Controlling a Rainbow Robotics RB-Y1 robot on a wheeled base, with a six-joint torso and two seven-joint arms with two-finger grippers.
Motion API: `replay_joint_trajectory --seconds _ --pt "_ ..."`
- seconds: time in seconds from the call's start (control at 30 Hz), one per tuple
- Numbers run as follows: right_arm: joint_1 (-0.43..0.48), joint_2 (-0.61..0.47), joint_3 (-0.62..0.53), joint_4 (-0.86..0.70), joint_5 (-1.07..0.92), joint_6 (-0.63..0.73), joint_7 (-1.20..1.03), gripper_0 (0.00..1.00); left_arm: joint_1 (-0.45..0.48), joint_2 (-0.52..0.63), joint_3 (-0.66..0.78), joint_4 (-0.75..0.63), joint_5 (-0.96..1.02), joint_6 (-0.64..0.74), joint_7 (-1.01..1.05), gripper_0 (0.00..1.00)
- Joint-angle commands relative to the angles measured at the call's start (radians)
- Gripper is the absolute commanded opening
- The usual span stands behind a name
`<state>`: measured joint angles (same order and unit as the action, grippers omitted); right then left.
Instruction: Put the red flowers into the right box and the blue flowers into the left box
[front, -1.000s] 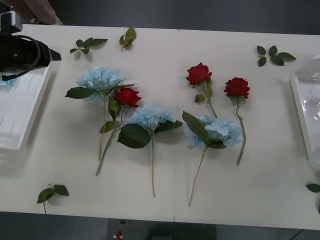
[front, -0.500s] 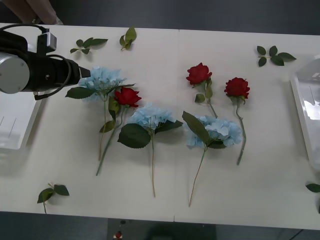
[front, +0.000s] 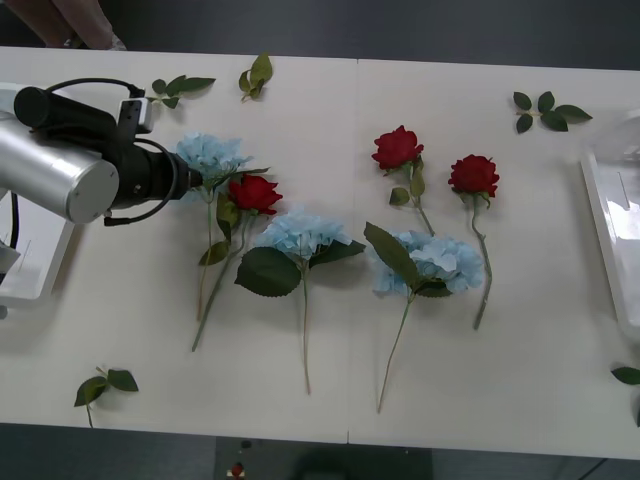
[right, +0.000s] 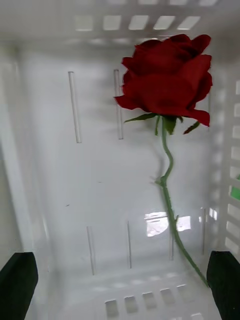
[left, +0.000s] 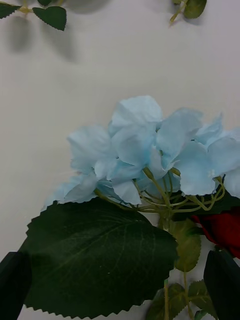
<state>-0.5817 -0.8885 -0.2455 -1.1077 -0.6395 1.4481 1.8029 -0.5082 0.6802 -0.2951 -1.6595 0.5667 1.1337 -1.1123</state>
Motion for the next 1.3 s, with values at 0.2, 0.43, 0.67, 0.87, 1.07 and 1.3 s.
replay_joint_trajectory --seconds 0.2,0.43,0.67,0.87,1.07,1.3 --pt "-0.081 0.036 0.121 -0.103 -0.114 0.057 -0.257 0.99 -0.015 -0.01 -0.047 -0.02 -0.042 -0.012 0.063 1.0" --pt "-0.121 0.074 0.295 -0.152 -0.118 0.028 -0.448 0.99 -0.026 -0.01 -0.068 -0.016 -0.056 -0.022 0.074 1.0" --pt "-0.139 0.106 0.436 -0.153 -0.124 -0.034 -0.585 0.99 -0.066 -0.016 -0.114 0.066 -0.065 -0.095 0.08 1.0" --pt "-0.156 0.158 0.523 -0.155 -0.08 -0.043 -0.666 0.98 -0.087 -0.022 -0.165 0.168 -0.068 -0.222 0.08 1.0" --pt "-0.168 0.21 0.601 -0.155 -0.031 -0.075 -0.732 0.98 -0.128 -0.022 -0.231 0.244 -0.079 -0.265 0.081 1.0" --pt "-0.168 0.269 0.632 -0.153 0.015 -0.104 -0.755 0.98 -0.151 -0.022 -0.285 0.276 -0.113 -0.282 0.083 1.0"
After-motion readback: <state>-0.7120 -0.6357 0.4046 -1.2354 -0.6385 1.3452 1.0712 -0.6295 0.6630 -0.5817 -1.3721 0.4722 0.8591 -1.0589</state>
